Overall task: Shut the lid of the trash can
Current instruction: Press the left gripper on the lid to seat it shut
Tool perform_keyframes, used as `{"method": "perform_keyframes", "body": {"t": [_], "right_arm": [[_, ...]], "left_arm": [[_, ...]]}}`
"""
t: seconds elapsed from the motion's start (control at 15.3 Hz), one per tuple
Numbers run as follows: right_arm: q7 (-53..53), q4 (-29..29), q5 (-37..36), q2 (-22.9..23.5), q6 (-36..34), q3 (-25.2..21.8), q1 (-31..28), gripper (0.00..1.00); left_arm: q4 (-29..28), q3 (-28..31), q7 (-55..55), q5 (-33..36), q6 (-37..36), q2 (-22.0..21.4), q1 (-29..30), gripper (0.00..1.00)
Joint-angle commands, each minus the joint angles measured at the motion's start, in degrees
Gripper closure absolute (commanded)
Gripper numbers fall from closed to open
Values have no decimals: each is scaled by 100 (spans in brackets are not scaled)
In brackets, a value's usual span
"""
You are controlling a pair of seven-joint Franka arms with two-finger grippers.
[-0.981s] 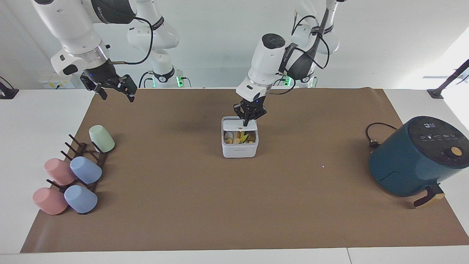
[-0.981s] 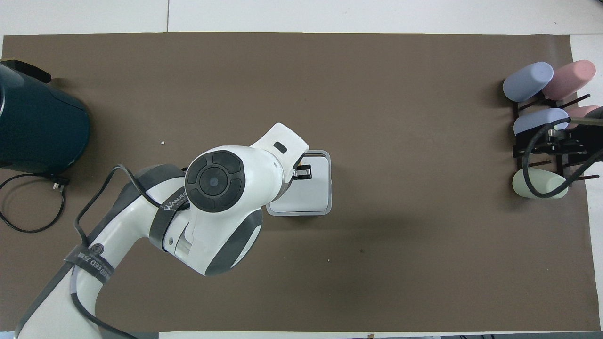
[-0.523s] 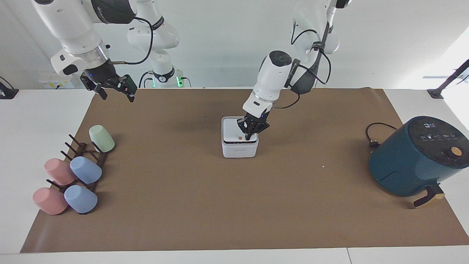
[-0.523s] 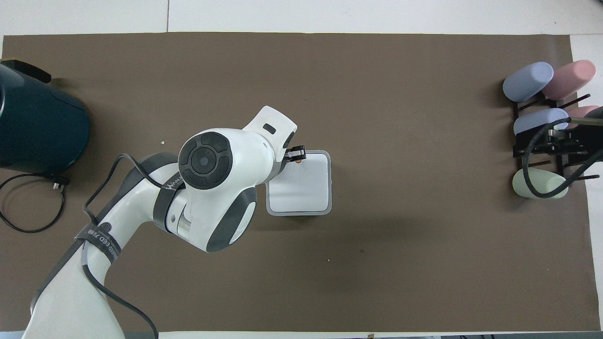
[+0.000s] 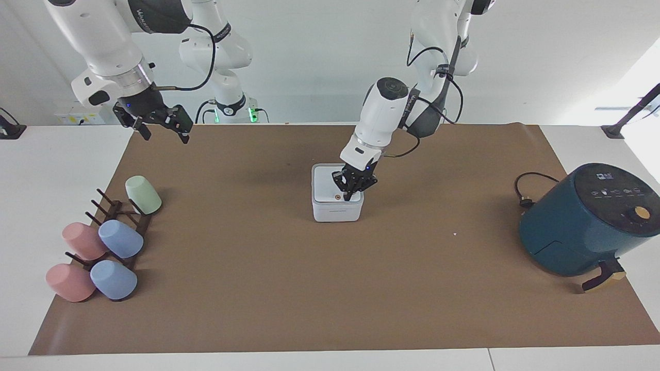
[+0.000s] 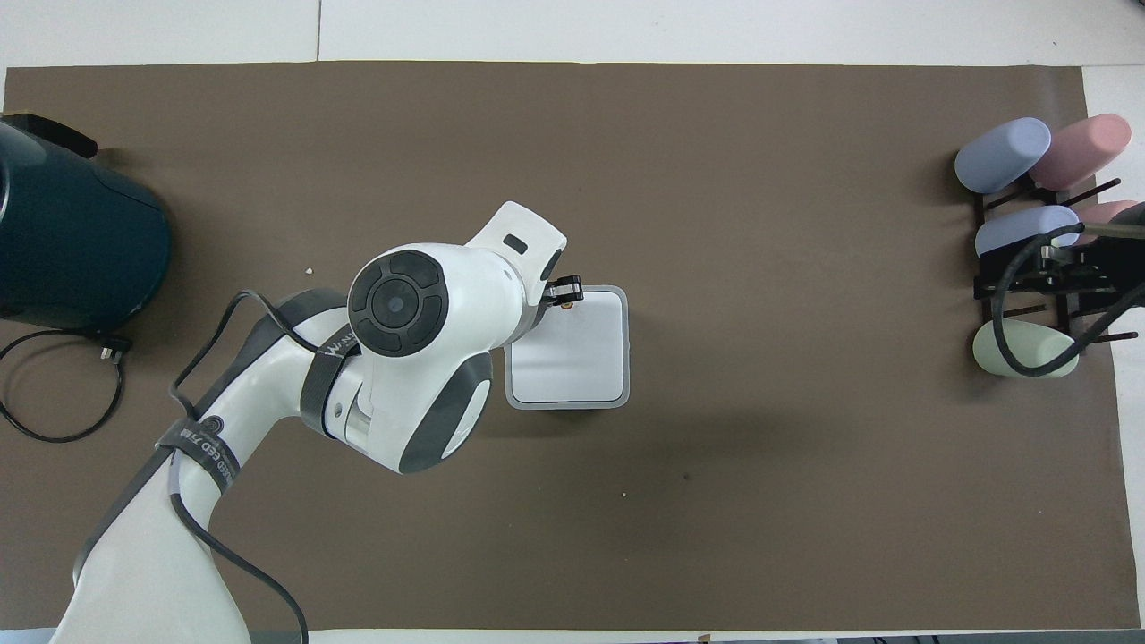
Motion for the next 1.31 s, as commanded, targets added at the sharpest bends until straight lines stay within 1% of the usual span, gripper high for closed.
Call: {"method": "perform_keyframes", "body": {"t": [0.0,0.2,0.46,0.59,0.92,1.05,1.24], "right_arm": [[-56,11,73,3,-6,18,-49,0],[-64,11,73,3,2,18,-58,0],[-56,11,73,3,2,18,-58,0],[-56,11,73,3,2,18,-58,0],[-56,11,73,3,2,18,-58,0],[-56,11,73,3,2,18,-58,0],[-56,11,73,3,2,18,-58,0]], "left_arm": [[-11,-9,40,-68,82,195,-67,100],[-28,-9,32,-41,143,335,-163,100],[50,-9,-21,-41,170,379,-182,100],[112,-18,-100,-59,327,415,-191,100],[69,-18,-109,-50,486,494,-217,100],[-10,-9,-92,-41,556,555,-322,100],[41,-9,-65,-33,487,617,-305,100]]}}
